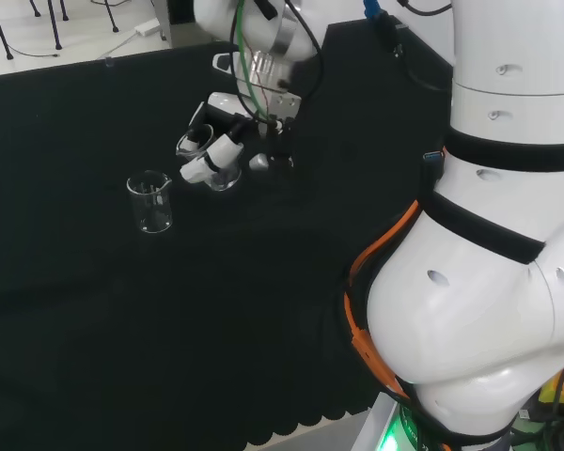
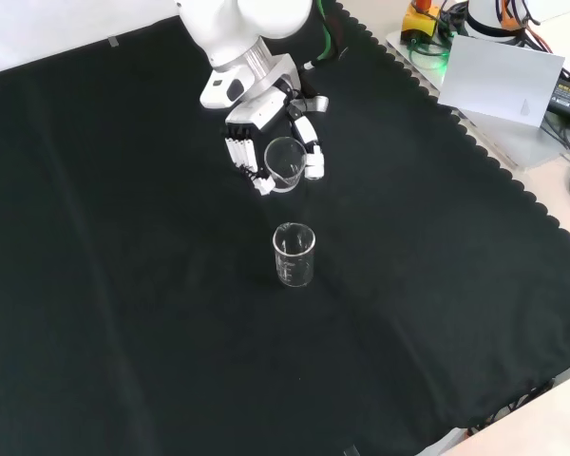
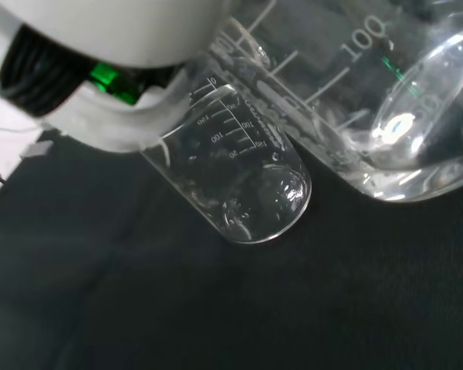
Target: Pour the water from the handheld beaker into the one on the table.
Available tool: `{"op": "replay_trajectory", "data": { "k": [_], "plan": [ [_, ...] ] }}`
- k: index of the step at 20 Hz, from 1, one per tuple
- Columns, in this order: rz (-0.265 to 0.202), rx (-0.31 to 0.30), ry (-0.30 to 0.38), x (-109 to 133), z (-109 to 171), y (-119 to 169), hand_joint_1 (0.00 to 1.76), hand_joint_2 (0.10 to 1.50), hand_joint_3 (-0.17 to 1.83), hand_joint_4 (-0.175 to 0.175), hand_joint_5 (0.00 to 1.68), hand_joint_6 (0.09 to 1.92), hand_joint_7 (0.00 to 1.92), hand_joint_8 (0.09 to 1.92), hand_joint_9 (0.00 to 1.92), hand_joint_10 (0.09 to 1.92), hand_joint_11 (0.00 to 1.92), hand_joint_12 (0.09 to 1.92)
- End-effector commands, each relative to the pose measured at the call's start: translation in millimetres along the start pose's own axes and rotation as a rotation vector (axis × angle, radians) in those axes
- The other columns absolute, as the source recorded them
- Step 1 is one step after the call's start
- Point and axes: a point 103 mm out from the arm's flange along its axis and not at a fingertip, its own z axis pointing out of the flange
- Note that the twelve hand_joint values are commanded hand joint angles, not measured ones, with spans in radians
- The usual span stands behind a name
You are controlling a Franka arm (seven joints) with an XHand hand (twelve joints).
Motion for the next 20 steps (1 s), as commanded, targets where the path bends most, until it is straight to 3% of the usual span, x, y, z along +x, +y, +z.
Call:
{"op": "replay_trajectory", "data": {
  "k": [1, 11, 20],
  "plan": [
    [0.028, 0.045, -0.117, 17.8, -3.6, 14.7, 1.19, 0.64, 0.58, 0.035, 1.5, 0.2, 1.81, 0.13, 1.68, 0.23, 1.35, 0.76],
    [0.048, 0.102, -0.264, 33.3, -10.9, 27.4, 1.19, 0.63, 0.6, 0.013, 1.49, 0.24, 1.8, 0.14, 1.66, 0.29, 1.33, 0.79],
    [0.105, 0.171, -0.388, 38.6, -16.2, 32.5, 1.19, 0.63, 0.61, 0.014, 1.48, 0.25, 1.8, 0.15, 1.65, 0.3, 1.33, 0.79]
  ]
}}
